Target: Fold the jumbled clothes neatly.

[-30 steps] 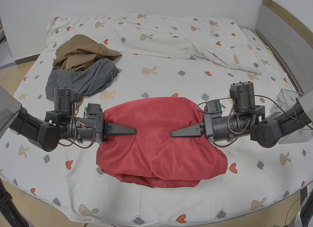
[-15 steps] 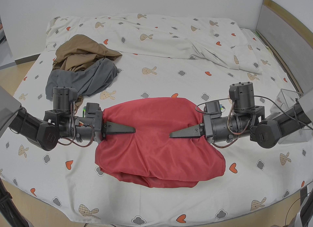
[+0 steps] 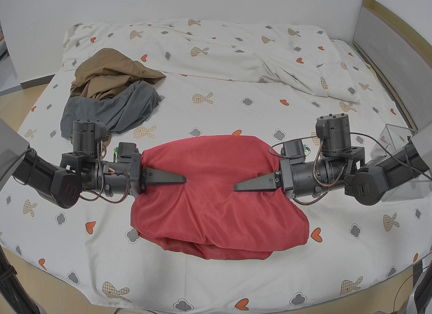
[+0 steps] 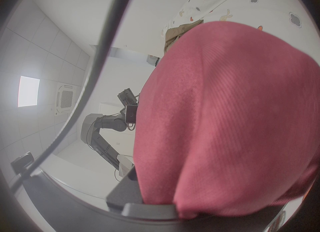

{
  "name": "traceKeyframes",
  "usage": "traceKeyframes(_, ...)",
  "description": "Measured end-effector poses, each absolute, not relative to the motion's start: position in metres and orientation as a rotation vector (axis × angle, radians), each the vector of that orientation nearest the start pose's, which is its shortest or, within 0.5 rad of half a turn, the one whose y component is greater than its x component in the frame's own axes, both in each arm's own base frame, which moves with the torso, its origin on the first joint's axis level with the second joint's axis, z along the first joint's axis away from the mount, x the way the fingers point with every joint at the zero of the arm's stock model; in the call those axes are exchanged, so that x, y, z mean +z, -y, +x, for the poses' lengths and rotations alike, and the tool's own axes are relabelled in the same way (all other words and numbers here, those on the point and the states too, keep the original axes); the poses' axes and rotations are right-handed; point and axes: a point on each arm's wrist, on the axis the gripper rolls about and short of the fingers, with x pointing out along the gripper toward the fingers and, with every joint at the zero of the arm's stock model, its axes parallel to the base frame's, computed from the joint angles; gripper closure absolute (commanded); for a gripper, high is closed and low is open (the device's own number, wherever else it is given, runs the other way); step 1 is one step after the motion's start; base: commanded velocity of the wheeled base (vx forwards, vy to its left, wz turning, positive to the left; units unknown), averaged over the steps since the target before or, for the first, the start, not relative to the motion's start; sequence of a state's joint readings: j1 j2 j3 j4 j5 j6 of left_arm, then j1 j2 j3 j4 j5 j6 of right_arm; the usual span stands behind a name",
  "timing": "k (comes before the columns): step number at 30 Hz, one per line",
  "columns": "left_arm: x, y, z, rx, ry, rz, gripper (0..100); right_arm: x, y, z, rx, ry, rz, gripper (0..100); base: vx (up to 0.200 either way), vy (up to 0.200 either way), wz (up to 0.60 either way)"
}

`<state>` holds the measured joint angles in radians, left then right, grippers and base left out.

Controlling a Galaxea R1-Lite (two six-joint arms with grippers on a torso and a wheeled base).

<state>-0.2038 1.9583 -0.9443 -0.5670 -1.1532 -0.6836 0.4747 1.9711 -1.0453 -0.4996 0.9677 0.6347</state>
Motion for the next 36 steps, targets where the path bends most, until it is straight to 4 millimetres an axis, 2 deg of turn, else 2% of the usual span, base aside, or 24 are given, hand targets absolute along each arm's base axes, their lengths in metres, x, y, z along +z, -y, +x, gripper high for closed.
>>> traceKeyframes(36, 0.129, 0.102, 0.335, -1.171, -0.899, -0.776, 100, 0.149, -0.181, 0.314, 1.226, -0.891, 0.627, 100, 0.0, -0.2, 0.0)
